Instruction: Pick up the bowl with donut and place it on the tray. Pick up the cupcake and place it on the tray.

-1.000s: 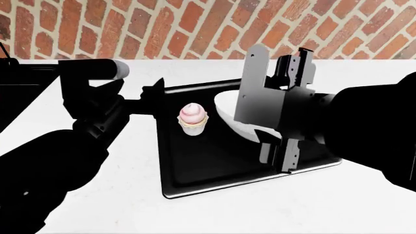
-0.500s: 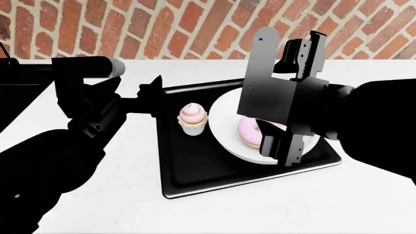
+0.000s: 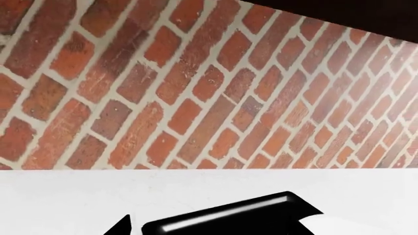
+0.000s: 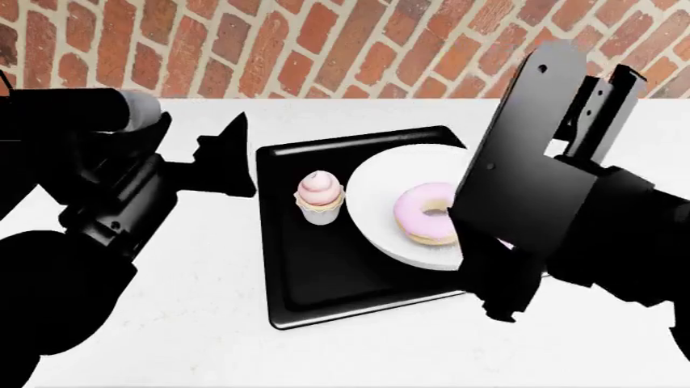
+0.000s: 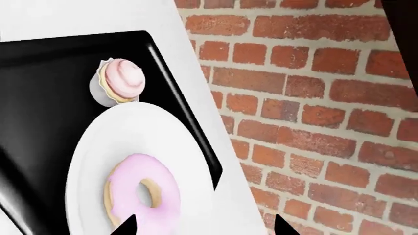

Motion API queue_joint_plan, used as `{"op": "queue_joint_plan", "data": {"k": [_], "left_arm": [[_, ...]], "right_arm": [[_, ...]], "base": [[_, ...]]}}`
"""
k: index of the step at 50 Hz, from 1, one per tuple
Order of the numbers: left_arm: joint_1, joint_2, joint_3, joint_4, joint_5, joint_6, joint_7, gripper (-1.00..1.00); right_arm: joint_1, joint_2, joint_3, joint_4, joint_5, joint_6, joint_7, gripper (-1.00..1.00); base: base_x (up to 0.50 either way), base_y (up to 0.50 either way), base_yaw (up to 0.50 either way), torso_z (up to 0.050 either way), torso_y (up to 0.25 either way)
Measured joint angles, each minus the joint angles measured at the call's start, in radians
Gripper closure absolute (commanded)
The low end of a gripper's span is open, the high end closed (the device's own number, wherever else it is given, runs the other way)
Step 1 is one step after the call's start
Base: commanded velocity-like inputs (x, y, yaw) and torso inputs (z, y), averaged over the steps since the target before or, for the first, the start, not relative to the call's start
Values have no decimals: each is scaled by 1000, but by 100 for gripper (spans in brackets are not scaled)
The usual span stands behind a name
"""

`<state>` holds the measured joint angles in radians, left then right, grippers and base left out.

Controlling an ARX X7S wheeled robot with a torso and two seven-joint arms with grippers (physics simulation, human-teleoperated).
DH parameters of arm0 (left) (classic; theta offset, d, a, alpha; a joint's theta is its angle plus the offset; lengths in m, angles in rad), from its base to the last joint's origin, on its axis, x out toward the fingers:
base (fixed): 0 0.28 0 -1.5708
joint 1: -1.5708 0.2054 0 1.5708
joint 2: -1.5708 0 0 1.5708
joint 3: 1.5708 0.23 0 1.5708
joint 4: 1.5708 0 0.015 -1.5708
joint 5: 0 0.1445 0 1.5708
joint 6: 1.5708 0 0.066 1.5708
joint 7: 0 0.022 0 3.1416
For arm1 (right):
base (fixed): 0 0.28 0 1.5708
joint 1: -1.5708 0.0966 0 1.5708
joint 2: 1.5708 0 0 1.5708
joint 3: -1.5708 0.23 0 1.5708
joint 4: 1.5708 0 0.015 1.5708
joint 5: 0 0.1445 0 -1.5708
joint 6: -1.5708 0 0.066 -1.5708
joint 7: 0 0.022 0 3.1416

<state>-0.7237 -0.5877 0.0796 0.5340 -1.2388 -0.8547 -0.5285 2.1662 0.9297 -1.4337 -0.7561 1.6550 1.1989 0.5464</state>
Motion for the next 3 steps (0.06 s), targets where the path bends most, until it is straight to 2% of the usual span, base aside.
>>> {"op": "queue_joint_plan", "data": {"k": [3], "left_arm": [[9, -16, -20, 32, -25, -1, -12, -100]], "right_arm": [[15, 38, 9, -23, 79, -22, 83, -100]], "base": [[0, 0, 0, 0, 0]]}}
